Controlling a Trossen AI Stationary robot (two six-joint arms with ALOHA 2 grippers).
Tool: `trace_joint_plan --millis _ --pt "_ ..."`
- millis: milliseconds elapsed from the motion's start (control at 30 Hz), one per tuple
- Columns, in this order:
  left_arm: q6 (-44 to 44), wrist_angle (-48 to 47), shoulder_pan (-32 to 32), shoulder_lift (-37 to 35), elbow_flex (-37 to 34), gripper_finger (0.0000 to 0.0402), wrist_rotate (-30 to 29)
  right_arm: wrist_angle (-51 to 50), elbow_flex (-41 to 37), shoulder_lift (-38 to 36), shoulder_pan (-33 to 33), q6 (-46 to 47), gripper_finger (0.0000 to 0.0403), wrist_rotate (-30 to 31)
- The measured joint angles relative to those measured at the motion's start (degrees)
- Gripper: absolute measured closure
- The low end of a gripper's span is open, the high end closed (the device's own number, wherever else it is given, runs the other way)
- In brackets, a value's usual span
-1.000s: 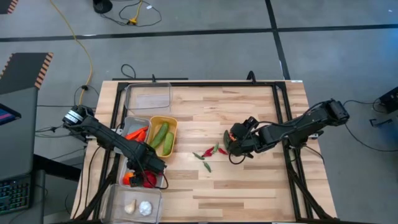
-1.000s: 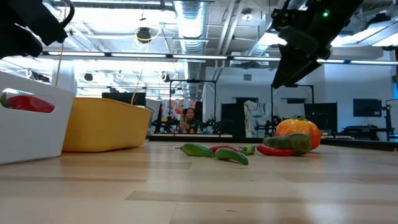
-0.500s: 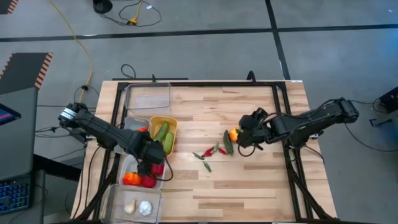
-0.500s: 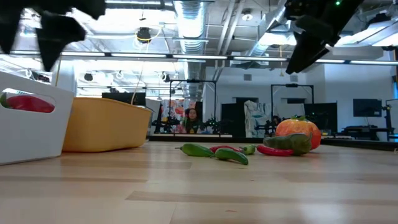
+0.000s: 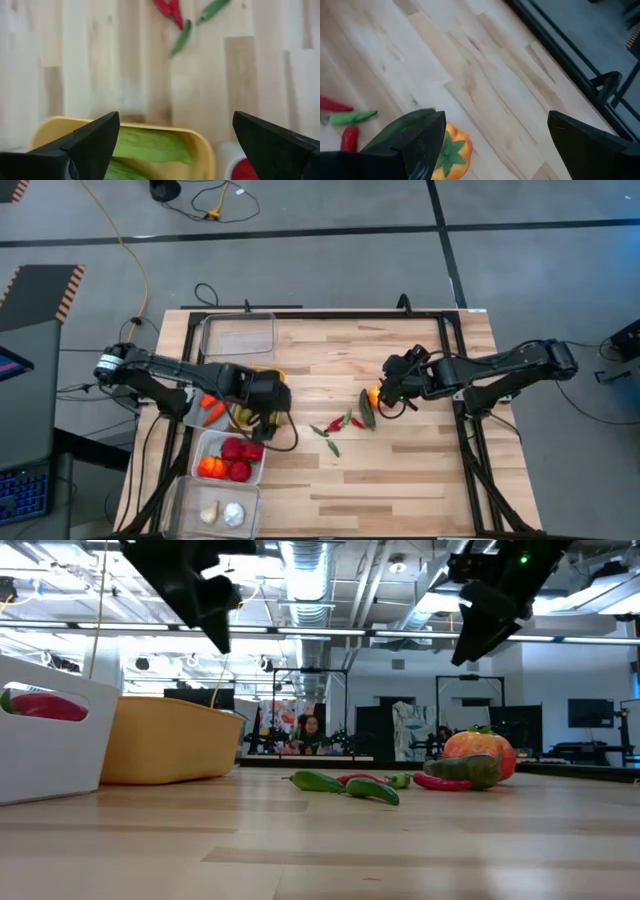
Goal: Sort produce into baskets
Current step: Put the tomato into the white bin
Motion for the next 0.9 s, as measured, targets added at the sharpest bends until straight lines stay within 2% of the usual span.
trace_joint_plan --millis 233,333,533,700,900 --pt "3.25 0.20 5.02 0.00 0.00 0.0025 0.16 0.97 0.00 1.37 -1.37 -6.39 0.0027 -6.43" --pt "4.29 0.51 6.08 0.00 0.00 0.0025 0.19 1.09 0.00 1.88 -1.46 -10.18 0.0027 -11.96" --pt "5.87 2.46 6.62 0.00 0.02 0.0025 0.22 3.06 0.00 3.16 -1.40 -8.82 0.0027 -12.35" --pt "5.99 2.70 6.60 0.00 0.00 0.0025 0.23 3.65 0.00 4.49 -0.89 -3.68 0.0027 -12.85" --pt "5.94 2.75 6.60 0.00 0.00 0.0025 0.23 3.67 0.00 6.84 -1.09 -5.85 0.0027 -13.72"
